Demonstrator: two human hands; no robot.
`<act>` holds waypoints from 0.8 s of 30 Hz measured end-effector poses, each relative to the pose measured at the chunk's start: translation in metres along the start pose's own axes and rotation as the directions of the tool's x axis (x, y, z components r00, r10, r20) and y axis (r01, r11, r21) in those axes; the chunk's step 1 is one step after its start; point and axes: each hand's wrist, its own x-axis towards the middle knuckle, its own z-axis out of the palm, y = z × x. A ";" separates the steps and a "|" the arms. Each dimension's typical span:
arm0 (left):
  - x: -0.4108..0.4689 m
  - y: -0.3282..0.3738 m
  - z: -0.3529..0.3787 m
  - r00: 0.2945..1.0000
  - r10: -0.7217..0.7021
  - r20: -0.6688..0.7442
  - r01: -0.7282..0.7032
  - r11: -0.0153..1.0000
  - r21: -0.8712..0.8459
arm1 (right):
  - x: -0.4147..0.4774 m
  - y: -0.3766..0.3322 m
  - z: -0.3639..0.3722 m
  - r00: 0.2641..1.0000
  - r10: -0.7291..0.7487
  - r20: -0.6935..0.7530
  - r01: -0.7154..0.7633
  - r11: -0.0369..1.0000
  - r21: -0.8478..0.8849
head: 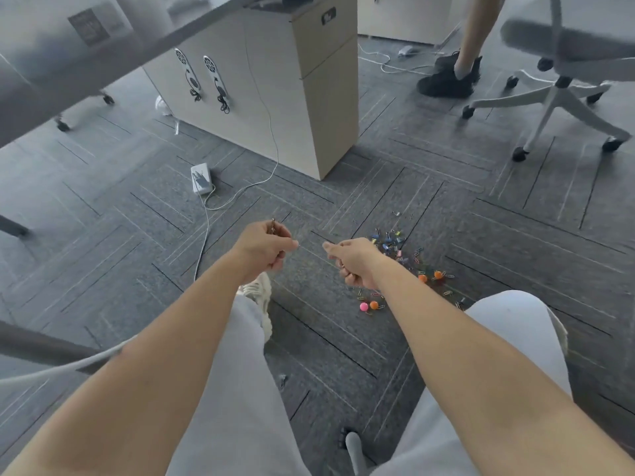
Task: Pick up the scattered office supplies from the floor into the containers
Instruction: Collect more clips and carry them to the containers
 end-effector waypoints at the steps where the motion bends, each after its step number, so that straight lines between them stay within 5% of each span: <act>1: 0.004 -0.007 0.002 1.000 -0.015 0.005 0.015 1.000 -0.003 | 0.005 0.006 0.004 0.999 0.013 0.037 -0.011 0.999 -0.048; 7: 0.055 -0.076 -0.012 0.992 -0.127 0.004 0.127 0.992 0.006 | 0.067 0.055 0.061 0.972 0.086 0.221 -0.026 0.965 -0.262; 12: 0.115 -0.167 -0.046 0.960 -0.273 -0.066 0.276 0.960 0.040 | 0.147 0.129 0.132 0.952 0.109 0.285 0.070 0.829 -0.554; 17: 0.165 -0.262 -0.069 0.910 -0.409 -0.069 0.413 0.908 0.071 | 0.216 0.206 0.189 0.908 0.203 0.367 0.251 0.437 -0.864; 24: 0.200 -0.348 -0.075 0.838 -0.546 -0.004 0.546 0.837 0.034 | 0.271 0.278 0.227 0.855 0.278 0.438 0.439 0.063 -0.896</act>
